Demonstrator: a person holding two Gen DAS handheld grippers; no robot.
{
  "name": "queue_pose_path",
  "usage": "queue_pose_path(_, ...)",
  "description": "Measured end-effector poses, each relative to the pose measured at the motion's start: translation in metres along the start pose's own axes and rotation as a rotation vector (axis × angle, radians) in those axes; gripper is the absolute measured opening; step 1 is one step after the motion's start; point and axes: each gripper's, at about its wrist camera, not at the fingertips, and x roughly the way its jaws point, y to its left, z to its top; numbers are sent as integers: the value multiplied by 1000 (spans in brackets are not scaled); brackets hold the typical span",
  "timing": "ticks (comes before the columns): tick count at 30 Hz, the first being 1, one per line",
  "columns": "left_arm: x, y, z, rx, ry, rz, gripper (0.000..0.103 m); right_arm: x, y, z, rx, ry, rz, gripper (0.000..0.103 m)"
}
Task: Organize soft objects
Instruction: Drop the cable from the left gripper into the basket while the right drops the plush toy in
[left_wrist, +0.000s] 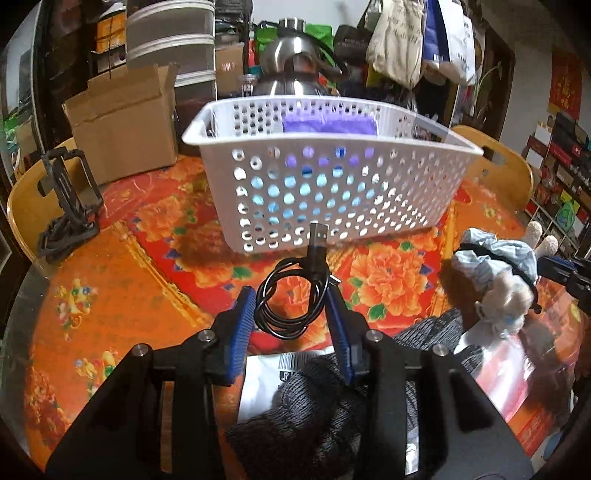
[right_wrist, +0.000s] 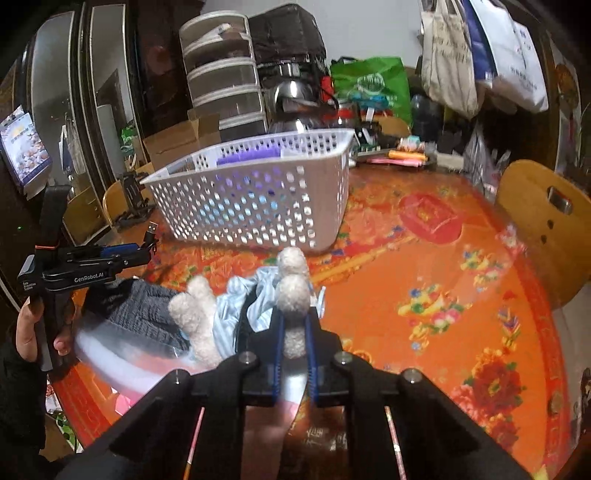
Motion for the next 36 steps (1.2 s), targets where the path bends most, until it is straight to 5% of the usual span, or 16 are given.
queue_pose_path(20,-68,-2,33,-4,-119,-17,36,-39,17,44,-37,-107,-11,9)
queue_pose_path(28,-94,0,81,0,-160,-22,36,-59,20,95,-52,-186,-16,9)
queue_pose_path(36,-70,7,150,-1,-137,1,36,-37,15,153,-42,-195,-35,9)
